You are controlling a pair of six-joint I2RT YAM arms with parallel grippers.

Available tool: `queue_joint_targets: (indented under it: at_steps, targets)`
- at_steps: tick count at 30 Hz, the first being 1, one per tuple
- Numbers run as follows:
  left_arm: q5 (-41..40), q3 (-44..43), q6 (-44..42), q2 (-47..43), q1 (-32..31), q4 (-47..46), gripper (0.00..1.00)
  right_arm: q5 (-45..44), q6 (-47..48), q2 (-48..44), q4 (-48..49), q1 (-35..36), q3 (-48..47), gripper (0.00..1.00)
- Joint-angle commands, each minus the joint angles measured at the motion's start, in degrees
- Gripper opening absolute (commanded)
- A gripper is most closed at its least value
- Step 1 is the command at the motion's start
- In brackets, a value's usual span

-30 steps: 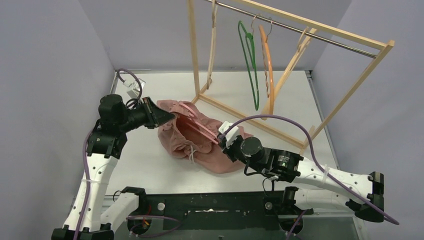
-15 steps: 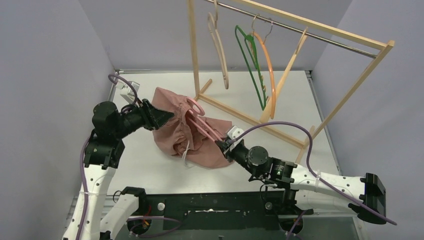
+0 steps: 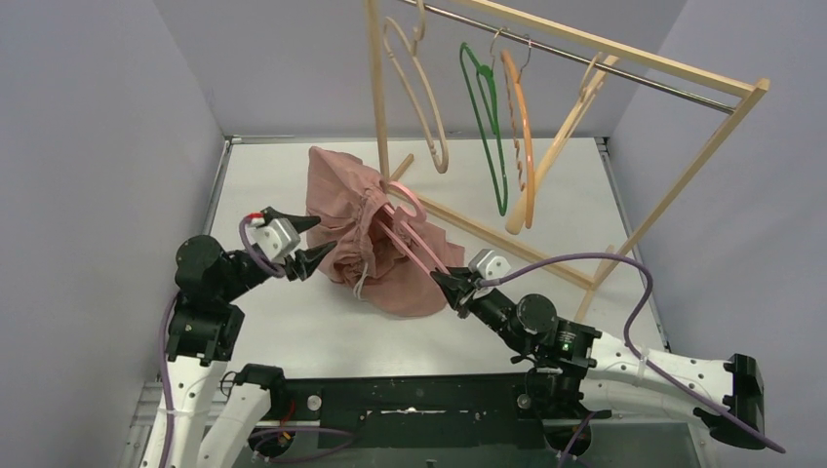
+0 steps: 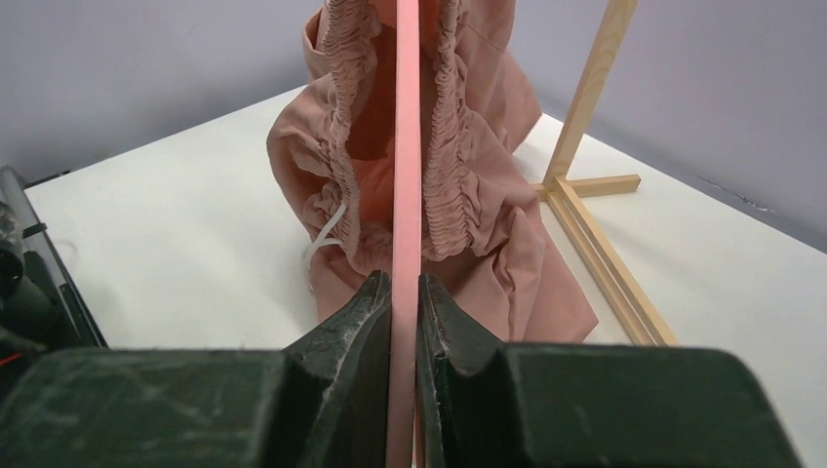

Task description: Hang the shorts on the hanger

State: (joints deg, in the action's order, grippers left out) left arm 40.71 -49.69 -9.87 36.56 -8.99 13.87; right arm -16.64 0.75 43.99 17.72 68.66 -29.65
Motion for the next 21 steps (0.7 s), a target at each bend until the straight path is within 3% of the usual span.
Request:
queue_joint_targets:
  at_steps: [1, 6, 14, 21]
  targets:
    - [11.18, 2.26, -20.69, -3.15, -0.40, -8.60, 0.52, 4.50, -0.69, -4.13, 1.64, 0.27, -1.04, 0.00]
    - [14.95, 1.09, -30.54, -1.66, -0.49, -8.31, 0.55, 6.77, 0.10, -5.88, -7.26, 0.29, -3.20, 0.00]
    - [14.90, -5.66, -43.50, 4.80, -3.63, 6.73, 0.58, 9.83, 2.85, -8.48, -10.79, 0.29, -3.81, 0.00]
    - [14.36, -11.00, -49.75, 10.72, -7.54, 16.84, 0.58, 13.80, 7.42, -7.53, -11.92, 0.29, -5.08, 0.00]
